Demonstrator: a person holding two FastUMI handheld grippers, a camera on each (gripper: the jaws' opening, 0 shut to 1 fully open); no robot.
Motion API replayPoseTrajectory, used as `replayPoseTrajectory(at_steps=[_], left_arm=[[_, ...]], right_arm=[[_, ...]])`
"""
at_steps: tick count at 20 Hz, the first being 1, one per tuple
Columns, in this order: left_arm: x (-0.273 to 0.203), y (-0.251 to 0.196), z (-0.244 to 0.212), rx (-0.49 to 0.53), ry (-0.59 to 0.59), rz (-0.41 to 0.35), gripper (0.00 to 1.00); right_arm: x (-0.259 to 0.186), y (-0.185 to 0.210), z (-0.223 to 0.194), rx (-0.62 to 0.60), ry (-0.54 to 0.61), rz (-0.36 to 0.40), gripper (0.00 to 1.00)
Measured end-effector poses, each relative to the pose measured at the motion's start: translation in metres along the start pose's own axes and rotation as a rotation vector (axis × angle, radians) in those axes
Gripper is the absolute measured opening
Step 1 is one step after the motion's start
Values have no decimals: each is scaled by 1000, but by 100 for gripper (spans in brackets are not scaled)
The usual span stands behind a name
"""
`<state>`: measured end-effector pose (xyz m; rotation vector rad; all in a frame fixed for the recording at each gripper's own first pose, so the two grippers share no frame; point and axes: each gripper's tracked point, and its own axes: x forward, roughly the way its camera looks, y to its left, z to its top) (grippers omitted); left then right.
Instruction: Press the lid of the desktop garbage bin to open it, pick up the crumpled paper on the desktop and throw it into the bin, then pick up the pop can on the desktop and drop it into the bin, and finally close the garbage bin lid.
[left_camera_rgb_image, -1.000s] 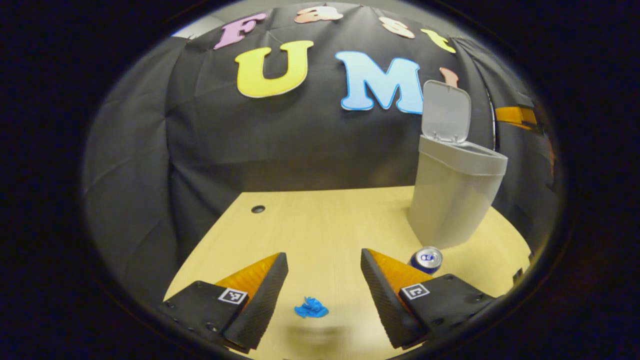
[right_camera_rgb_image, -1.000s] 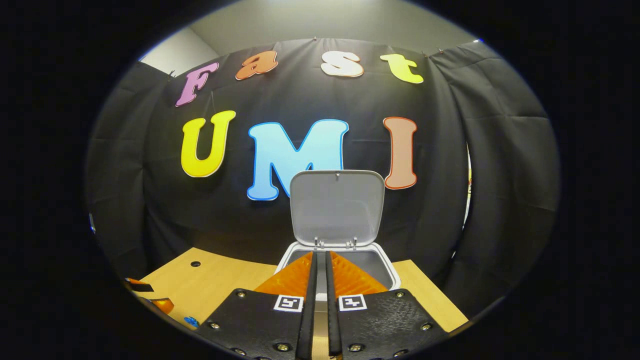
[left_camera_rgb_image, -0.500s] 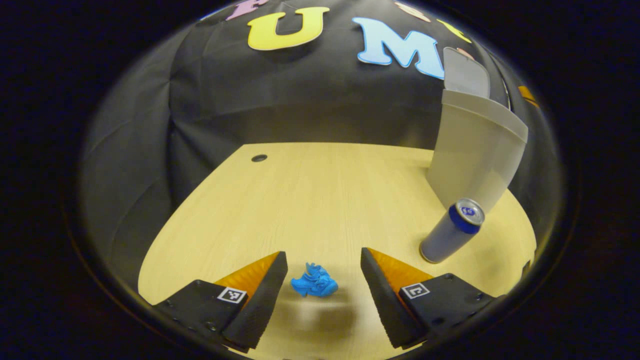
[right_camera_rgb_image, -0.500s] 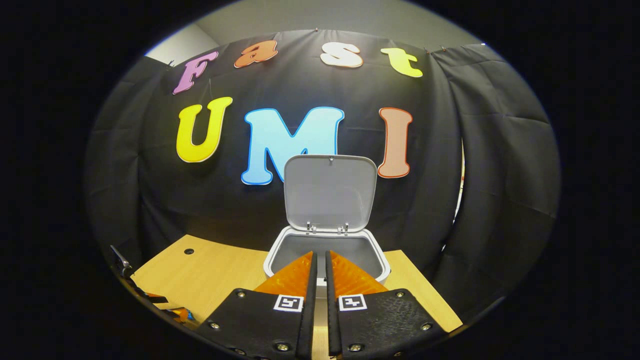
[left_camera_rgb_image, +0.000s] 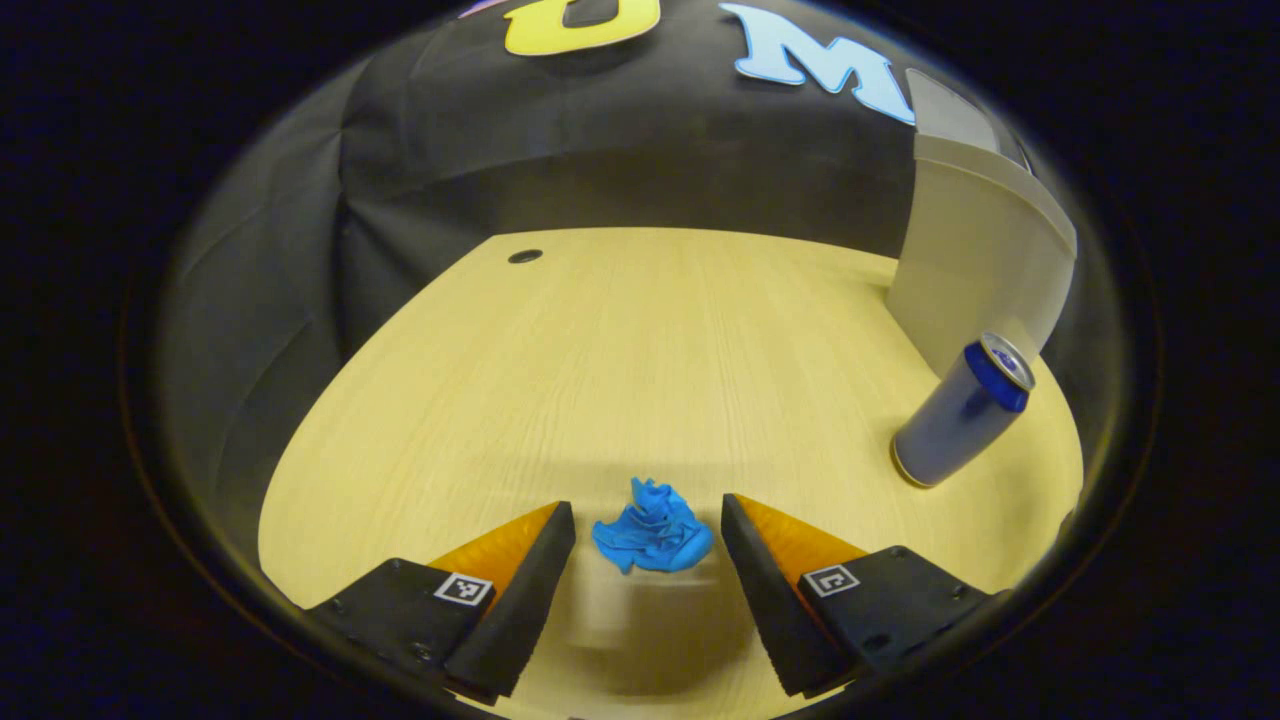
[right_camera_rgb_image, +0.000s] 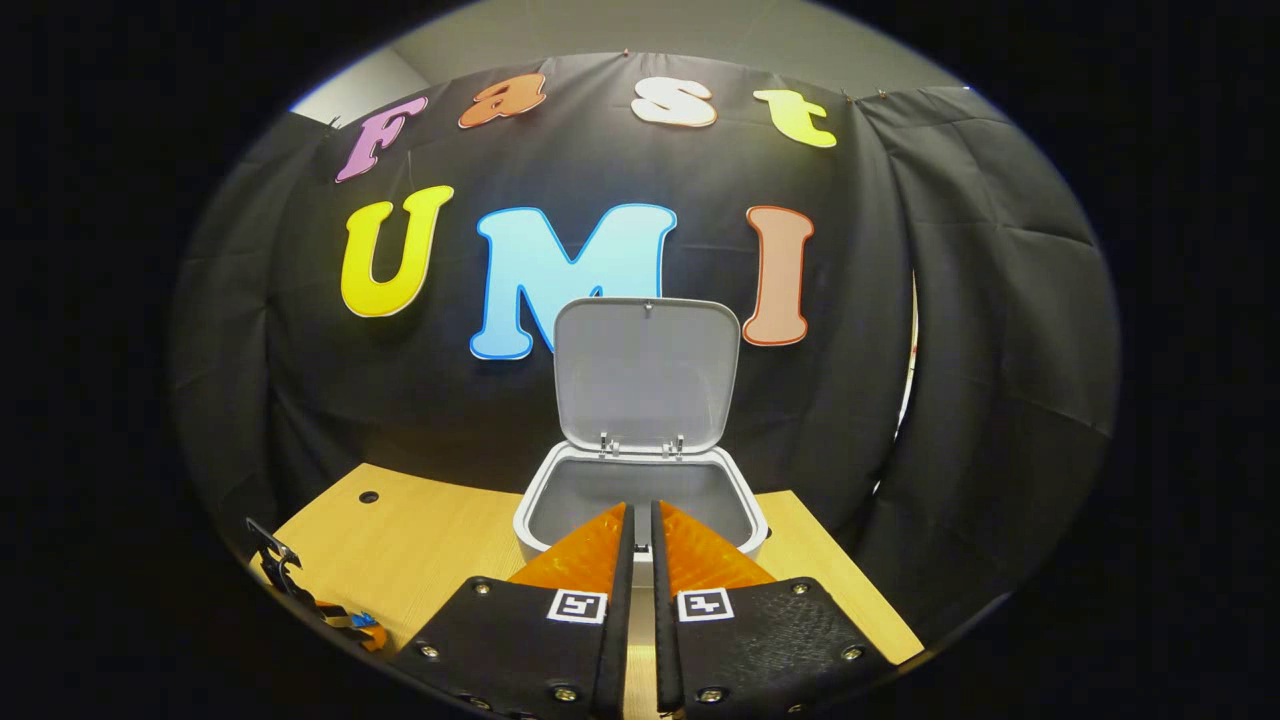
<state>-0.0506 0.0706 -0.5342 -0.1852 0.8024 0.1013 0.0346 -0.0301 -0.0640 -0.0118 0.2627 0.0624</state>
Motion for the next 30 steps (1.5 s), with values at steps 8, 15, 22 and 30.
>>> replayPoseTrajectory(at_steps=[8, 15, 22, 30], left_arm=[[7, 14, -6, 10, 30, 24, 83], [8, 2, -5, 35, 28, 13, 42], [-16, -19, 52, 106, -92, -21, 42], [-46, -81, 170, 192, -339, -143, 40]], right_arm=[[-1, -3, -11, -3, 31, -6, 12], [-3, -6, -18, 11, 48, -5, 12], [-5, -4, -21, 11, 45, -1, 12], [-15, -8, -27, 18, 37, -17, 12]])
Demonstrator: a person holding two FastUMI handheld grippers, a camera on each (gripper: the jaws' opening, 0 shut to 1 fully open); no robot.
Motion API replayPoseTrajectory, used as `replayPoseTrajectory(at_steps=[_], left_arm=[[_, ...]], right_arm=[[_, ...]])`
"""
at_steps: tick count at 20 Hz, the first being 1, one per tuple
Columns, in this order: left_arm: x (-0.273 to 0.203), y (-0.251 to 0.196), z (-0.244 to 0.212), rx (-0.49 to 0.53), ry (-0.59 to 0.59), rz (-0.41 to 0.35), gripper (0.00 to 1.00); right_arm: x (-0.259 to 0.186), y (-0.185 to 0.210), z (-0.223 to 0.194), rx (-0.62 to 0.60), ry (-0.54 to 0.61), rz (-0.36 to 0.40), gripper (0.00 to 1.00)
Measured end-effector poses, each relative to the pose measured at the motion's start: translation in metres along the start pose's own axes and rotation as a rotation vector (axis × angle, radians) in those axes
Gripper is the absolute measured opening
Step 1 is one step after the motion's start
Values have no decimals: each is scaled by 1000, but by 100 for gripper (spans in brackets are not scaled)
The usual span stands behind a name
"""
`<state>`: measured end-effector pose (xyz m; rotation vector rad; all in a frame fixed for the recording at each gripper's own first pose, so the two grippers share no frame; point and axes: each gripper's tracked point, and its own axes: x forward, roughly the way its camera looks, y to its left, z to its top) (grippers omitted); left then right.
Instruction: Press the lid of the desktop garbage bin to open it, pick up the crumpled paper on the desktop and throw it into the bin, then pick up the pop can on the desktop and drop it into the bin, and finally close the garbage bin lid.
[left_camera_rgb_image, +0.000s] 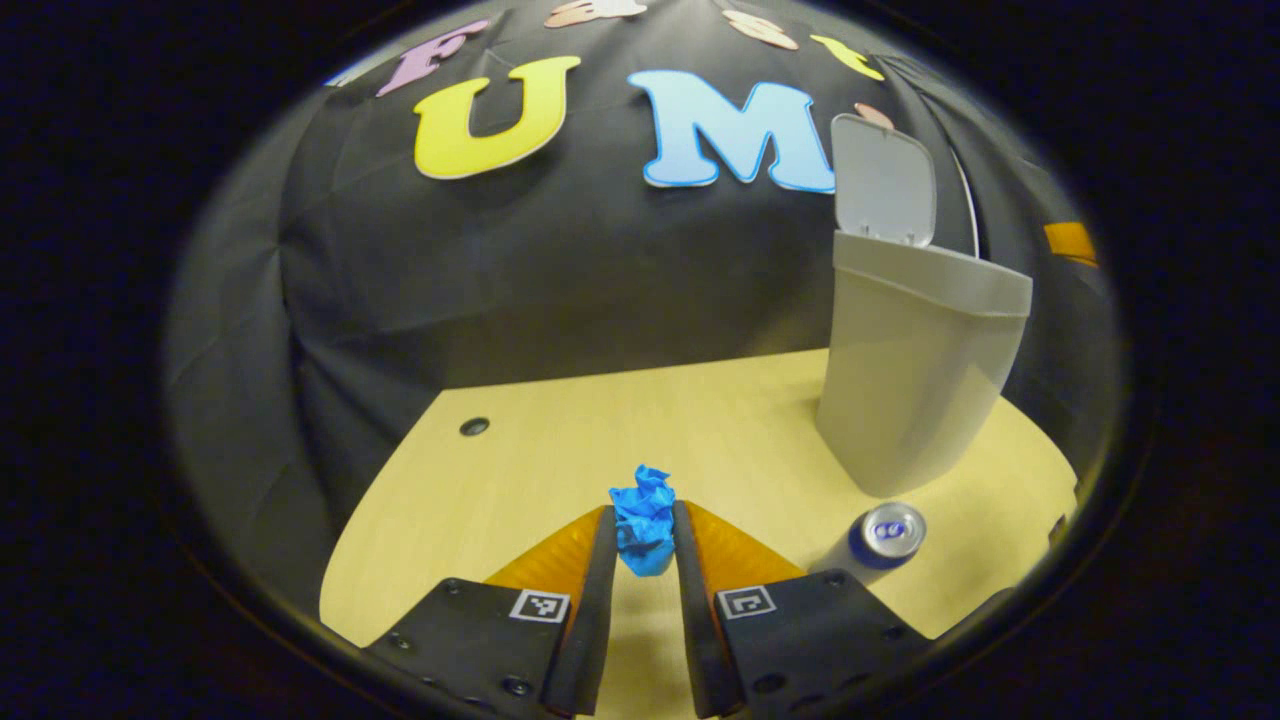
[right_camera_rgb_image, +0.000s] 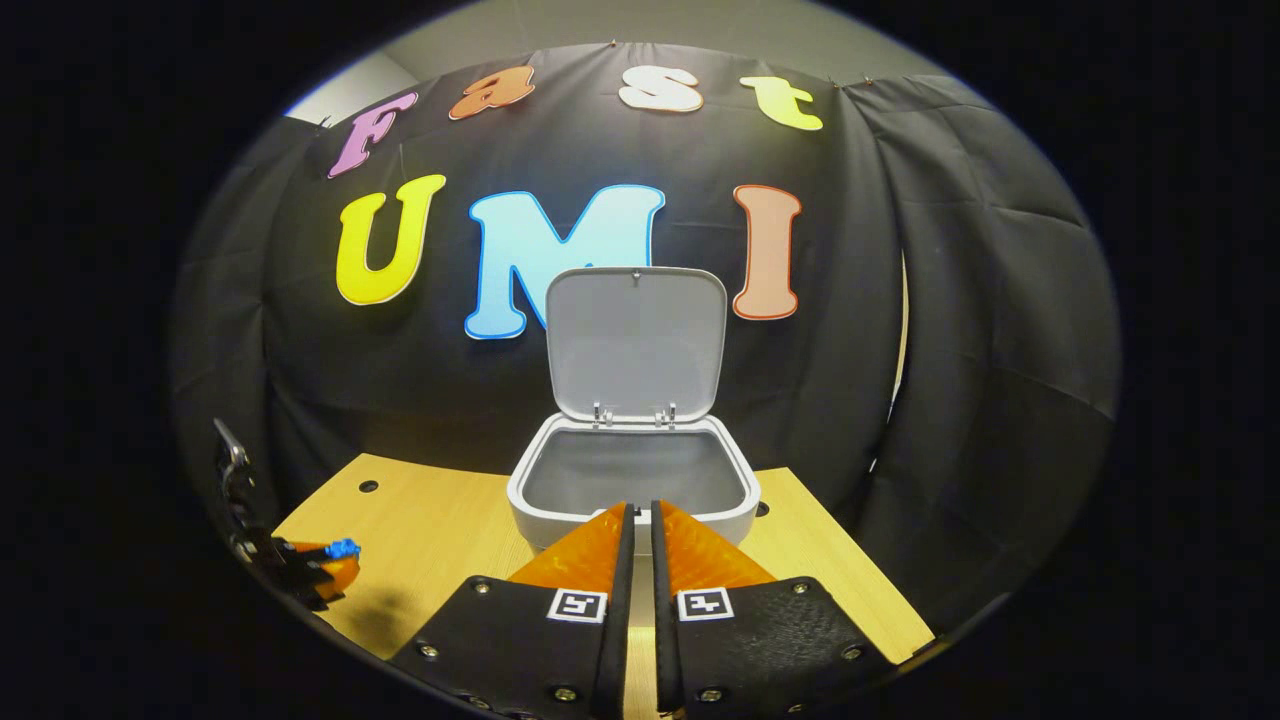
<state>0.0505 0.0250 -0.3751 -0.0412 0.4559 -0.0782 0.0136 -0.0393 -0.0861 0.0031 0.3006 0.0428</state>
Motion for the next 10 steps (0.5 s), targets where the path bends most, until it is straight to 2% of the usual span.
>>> replayPoseTrajectory(at_steps=[2, 3, 6, 10], left_arm=[[1, -20, 36, 19, -64, -43, 37], [3, -32, 55, 20, -96, -70, 41], [13, -74, 115, 47, -186, -154, 41], [21, -135, 164, 103, -263, -271, 39]], right_arm=[[-3, -4, -1, 1, -2, -11, 12], [-5, -6, -1, 2, -3, -17, 12], [-12, -17, -6, 13, -6, -44, 12], [-23, -39, -17, 51, 1, -101, 12]])
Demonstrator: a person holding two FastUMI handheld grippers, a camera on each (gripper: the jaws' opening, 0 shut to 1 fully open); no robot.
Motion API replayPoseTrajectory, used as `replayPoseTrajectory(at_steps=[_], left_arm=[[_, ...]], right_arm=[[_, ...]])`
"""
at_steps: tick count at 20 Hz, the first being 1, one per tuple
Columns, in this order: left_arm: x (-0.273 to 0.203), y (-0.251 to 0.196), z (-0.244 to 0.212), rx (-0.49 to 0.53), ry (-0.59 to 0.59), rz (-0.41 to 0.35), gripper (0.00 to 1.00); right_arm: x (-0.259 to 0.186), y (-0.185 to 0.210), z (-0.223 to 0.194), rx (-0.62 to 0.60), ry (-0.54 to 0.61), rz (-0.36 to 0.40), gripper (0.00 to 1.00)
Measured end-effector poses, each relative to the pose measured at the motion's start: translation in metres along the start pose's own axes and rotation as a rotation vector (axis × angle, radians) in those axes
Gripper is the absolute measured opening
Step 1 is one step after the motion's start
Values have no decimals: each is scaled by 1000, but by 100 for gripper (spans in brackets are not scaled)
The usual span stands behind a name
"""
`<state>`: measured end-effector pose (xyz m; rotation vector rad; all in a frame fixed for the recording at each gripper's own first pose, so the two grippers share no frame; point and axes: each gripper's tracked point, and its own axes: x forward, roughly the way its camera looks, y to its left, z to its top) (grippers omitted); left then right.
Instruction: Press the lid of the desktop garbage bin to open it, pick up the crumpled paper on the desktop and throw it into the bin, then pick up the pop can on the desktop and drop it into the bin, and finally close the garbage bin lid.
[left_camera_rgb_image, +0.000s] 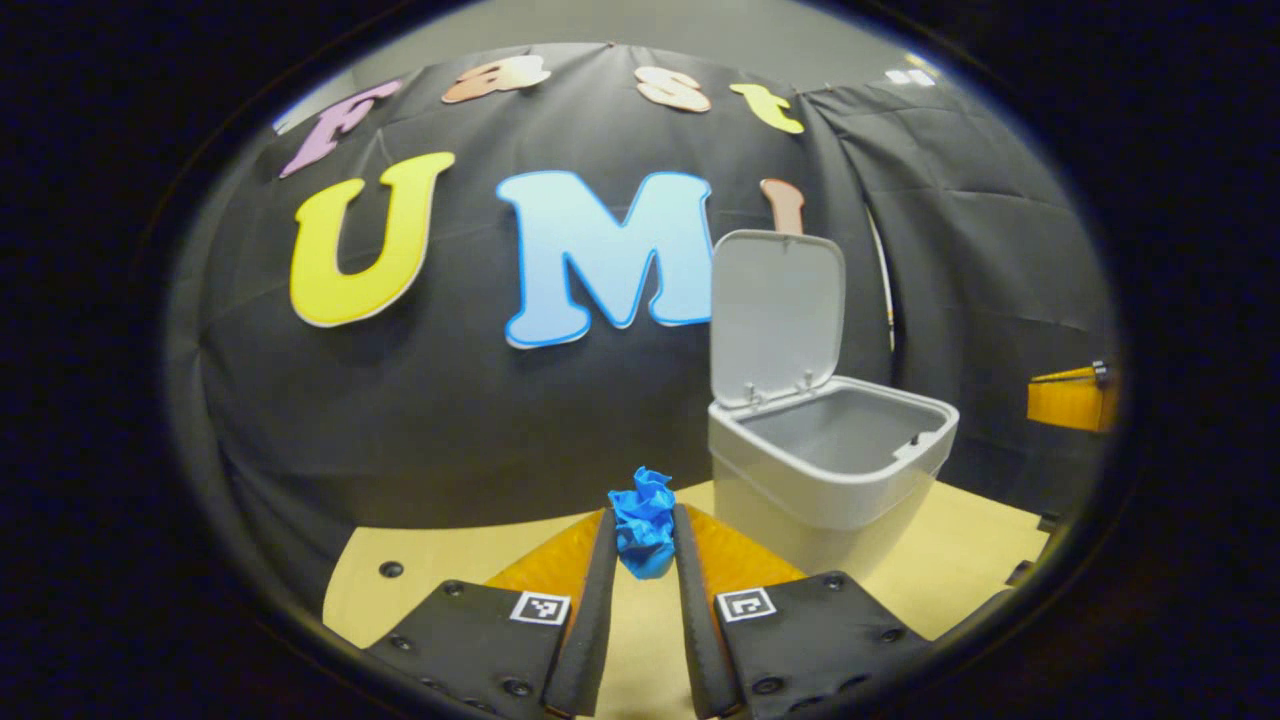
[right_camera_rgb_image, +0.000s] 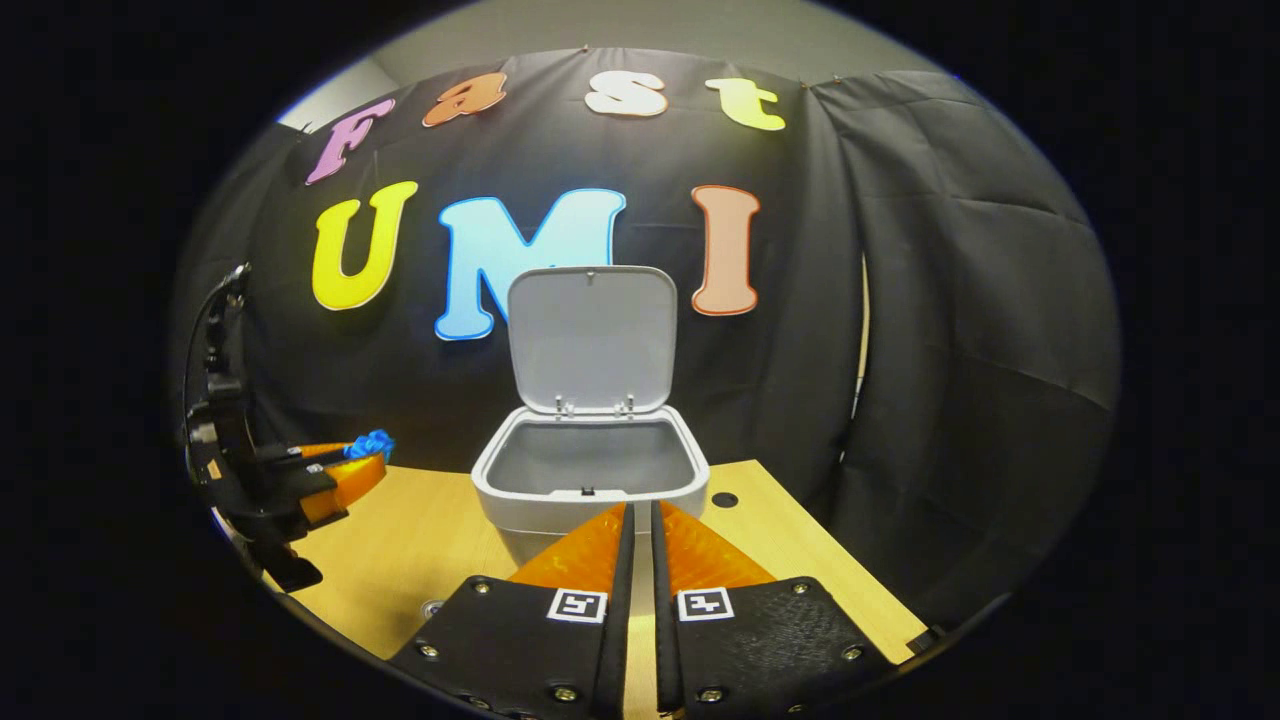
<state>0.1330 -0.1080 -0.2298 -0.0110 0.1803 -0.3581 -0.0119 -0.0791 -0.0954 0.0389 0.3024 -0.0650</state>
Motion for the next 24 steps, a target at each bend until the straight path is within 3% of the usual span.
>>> replayPoseTrajectory(at_steps=[4, 9, 12, 13, 15, 17, 21, 24], left_arm=[[30, -60, 36, 28, -49, -122, 41], [52, -112, 45, 62, -61, -222, 41], [59, -126, 46, 64, -61, -244, 69], [60, -127, 45, 62, -61, -247, 85], [61, -126, 44, 54, -56, -244, 84], [56, -118, 42, 42, -51, -228, 70], [43, -77, 36, 30, -47, -156, 70], [30, -44, 34, 27, -41, -81, 84]], right_arm=[[-11, -29, -9, 42, 10, -78, 12], [-29, -62, -18, 82, 20, -176, 12], [-38, -76, -28, 103, 32, -212, 12], [-40, -78, -30, 108, 36, -219, 12], [-37, -77, -33, 116, 44, -221, 12], [-36, -74, -35, 118, 48, -208, 12], [-24, -45, -35, 102, 51, -140, 12], [-8, -15, -37, 79, 64, -55, 12]])
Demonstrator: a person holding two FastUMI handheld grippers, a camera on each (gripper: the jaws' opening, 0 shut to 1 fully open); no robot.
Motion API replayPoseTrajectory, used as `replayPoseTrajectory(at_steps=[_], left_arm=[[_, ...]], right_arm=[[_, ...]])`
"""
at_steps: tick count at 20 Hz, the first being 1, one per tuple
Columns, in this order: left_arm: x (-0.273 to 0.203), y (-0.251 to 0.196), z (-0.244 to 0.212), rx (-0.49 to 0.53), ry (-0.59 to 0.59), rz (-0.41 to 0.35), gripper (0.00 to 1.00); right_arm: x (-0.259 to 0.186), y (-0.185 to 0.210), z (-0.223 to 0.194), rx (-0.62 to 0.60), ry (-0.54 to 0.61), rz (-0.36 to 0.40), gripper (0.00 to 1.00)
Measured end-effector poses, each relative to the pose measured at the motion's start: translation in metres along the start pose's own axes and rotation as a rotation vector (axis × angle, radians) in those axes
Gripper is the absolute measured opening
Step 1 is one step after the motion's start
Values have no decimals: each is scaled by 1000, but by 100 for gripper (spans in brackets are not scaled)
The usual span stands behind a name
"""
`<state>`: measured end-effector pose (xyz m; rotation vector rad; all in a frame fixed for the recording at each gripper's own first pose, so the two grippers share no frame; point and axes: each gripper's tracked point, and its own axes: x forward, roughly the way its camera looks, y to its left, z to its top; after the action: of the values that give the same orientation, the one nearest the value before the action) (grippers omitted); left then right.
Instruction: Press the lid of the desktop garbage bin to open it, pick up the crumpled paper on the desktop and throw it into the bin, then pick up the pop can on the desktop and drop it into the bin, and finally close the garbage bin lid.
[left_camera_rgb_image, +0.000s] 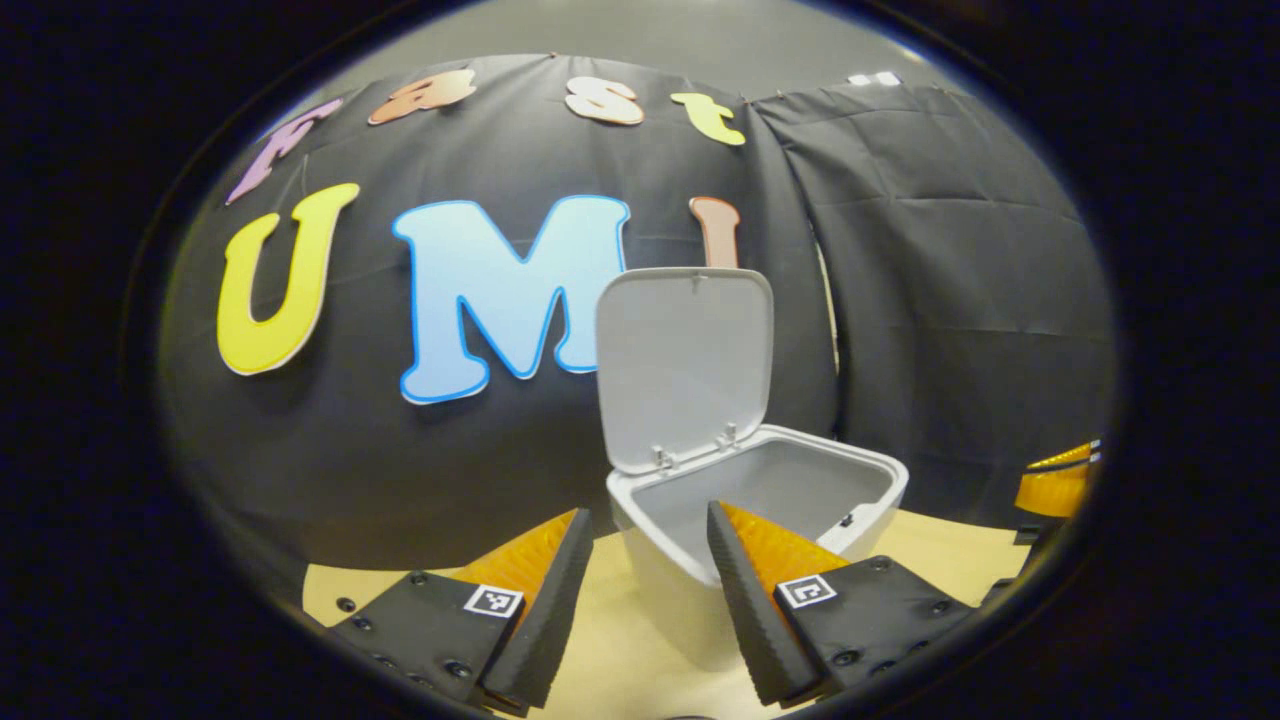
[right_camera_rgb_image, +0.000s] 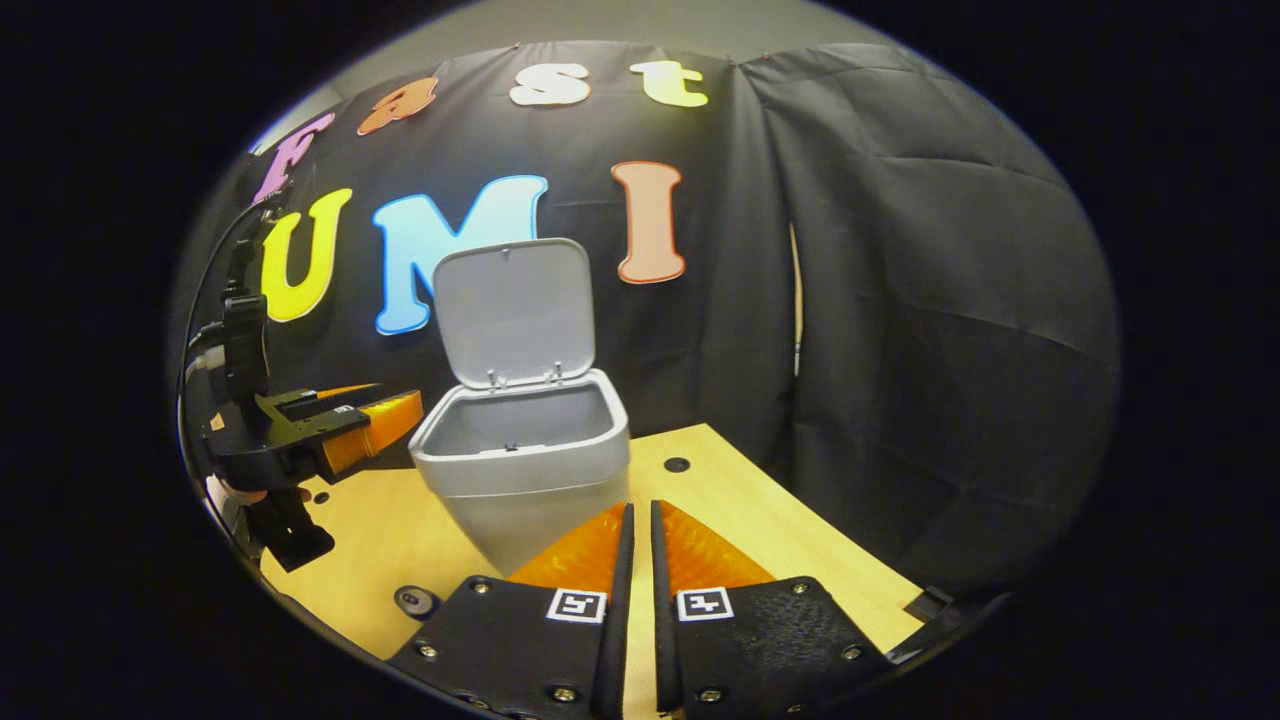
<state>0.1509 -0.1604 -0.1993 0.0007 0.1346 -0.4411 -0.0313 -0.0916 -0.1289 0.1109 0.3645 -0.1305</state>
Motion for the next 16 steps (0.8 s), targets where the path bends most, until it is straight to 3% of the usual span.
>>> replayPoseTrajectory(at_steps=[1, 2, 13, 16], left_arm=[[-7, 12, 0, -2, 2, 26, 84], [-15, 24, -1, -4, 4, 53, 77], [-109, 129, -21, -73, 43, 326, 77], [-129, 143, -23, -88, 48, 373, 77]], right_arm=[[4, 12, -1, -9, 7, 32, 12], [9, 24, -3, -18, 12, 65, 12], [27, 148, -53, -147, 137, 400, 14], [26, 166, -72, -180, 178, 458, 36]])
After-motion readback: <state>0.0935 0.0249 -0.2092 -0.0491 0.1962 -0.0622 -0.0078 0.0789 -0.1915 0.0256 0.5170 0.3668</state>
